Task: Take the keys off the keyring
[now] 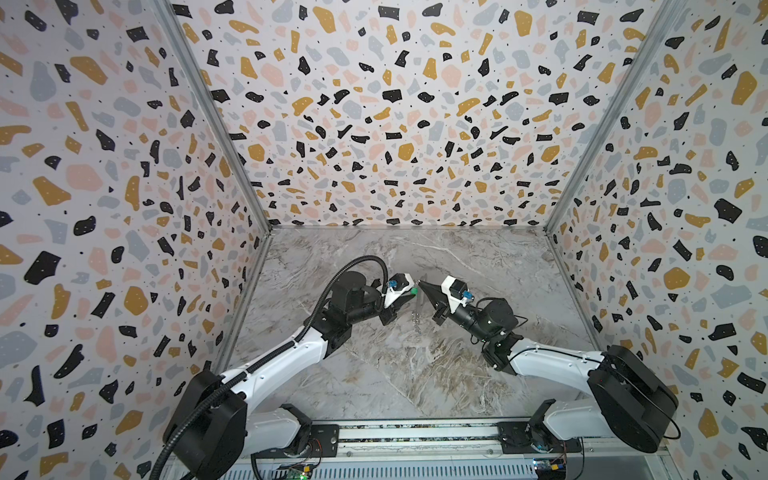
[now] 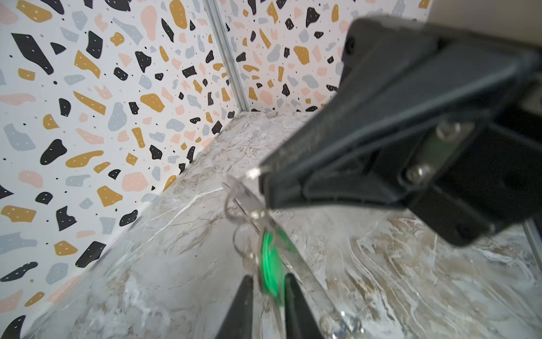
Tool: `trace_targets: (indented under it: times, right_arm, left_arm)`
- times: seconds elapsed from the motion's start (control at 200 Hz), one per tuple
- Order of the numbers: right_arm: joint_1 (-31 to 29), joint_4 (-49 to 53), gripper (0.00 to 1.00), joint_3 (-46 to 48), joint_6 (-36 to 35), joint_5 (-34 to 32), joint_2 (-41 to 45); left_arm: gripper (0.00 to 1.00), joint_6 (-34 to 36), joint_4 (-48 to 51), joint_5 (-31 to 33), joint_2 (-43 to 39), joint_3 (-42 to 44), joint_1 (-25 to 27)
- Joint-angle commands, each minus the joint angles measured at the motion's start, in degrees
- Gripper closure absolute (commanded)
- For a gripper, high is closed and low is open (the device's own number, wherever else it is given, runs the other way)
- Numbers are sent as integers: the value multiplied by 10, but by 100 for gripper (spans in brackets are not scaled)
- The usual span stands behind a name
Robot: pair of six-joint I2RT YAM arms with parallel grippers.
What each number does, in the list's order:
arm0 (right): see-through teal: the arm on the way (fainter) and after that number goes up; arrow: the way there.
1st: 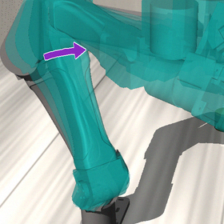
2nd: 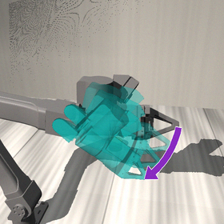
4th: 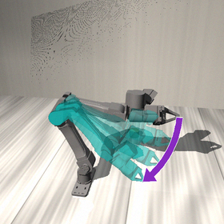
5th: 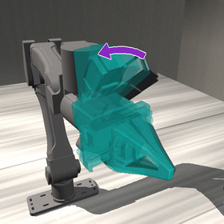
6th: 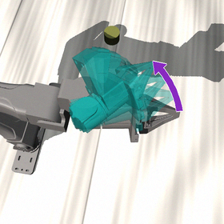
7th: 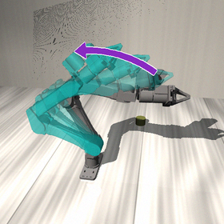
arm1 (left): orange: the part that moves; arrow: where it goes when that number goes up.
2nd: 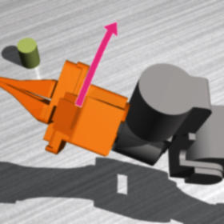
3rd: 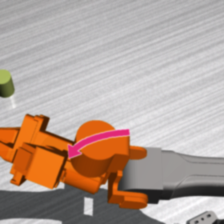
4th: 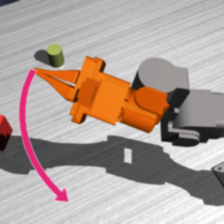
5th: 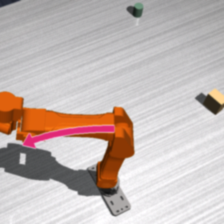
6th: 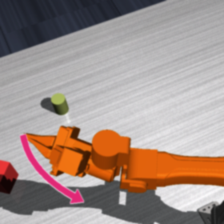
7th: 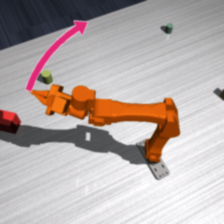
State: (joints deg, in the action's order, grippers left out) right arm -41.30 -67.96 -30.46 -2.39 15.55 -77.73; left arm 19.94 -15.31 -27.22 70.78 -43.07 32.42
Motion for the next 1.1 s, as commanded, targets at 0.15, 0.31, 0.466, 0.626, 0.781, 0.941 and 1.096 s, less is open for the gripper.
trace_targets:
  times: [0.15,0.31,0.466,0.626,0.781,0.941,1.096]
  right_arm:
    - [23,-69,100,-9,31,99,-3]
    - [37,-106,100,-8,49,135,-9]
    - [49,-139,100,-6,73,171,-17]
    - [49,-132,100,-11,72,191,-19]
    - [49,-119,100,-12,67,198,-16]
    - [49,-114,100,-13,63,202,-14]
    - [48,-110,100,-18,65,208,-17]
  left_arm:
    - [67,-5,5,-31,-84,24,-44]
    - [67,-19,3,-67,-103,19,-54]
    - [68,-42,-13,-120,-88,-10,-55]
    - [68,-51,-11,-170,-67,-40,-55]
    - [69,-58,-16,-189,-60,-56,-55]
    - [70,-68,-26,-206,-51,-65,-55]
    - [74,-69,-30,-228,-35,-66,-54]
